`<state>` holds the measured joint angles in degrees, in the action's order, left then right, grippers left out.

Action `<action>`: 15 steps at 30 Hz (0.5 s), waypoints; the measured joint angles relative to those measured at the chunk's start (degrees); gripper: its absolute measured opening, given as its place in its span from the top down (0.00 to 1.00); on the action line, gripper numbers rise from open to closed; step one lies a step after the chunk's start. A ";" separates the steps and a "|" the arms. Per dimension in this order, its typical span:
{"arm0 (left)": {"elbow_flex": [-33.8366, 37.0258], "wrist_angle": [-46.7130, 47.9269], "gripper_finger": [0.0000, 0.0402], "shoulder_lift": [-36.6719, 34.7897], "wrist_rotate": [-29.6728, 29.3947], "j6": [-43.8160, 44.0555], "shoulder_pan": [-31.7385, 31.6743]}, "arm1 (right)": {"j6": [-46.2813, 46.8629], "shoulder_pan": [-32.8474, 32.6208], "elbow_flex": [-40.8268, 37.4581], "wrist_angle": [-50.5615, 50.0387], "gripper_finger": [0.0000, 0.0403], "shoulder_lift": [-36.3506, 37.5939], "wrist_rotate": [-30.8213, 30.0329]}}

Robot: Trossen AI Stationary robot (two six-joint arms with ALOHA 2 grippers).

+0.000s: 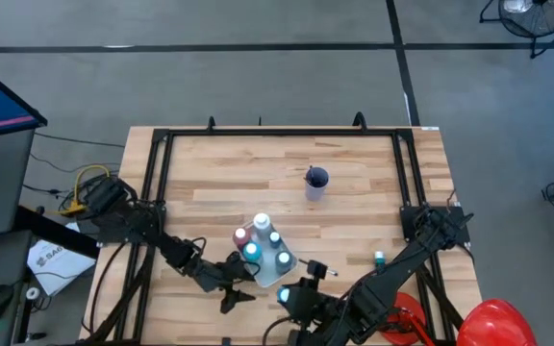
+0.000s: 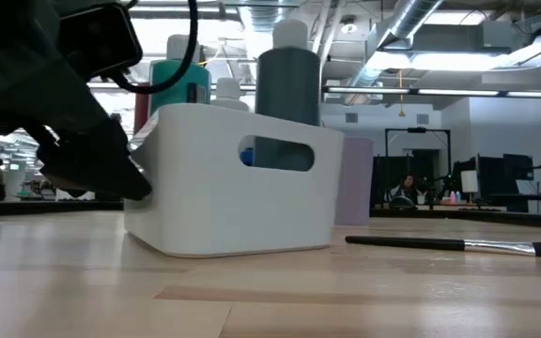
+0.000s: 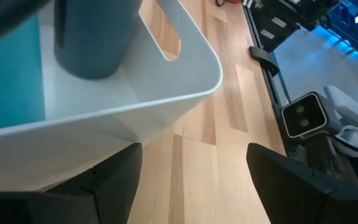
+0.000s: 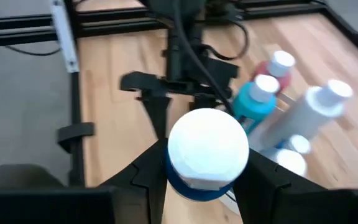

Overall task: Pick & Place Paint Supplies
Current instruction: Put the black blue paint bottle into the white bin

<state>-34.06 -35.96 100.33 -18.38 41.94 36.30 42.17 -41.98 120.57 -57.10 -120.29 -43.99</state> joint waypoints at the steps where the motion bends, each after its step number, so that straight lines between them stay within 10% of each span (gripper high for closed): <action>1: 0.00 0.00 0.30 -0.02 0.38 -0.08 0.00 | 1.47 -0.02 0.00 -1.34 0.66 0.00 -0.87; 15: 0.09 0.28 0.30 -0.09 -4.62 1.32 5.33 | 15.82 3.78 0.04 -2.51 0.66 -10.39 -6.01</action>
<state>-33.98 -35.68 100.25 -23.00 43.26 41.63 57.98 -38.20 120.62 -59.61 -130.68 -50.00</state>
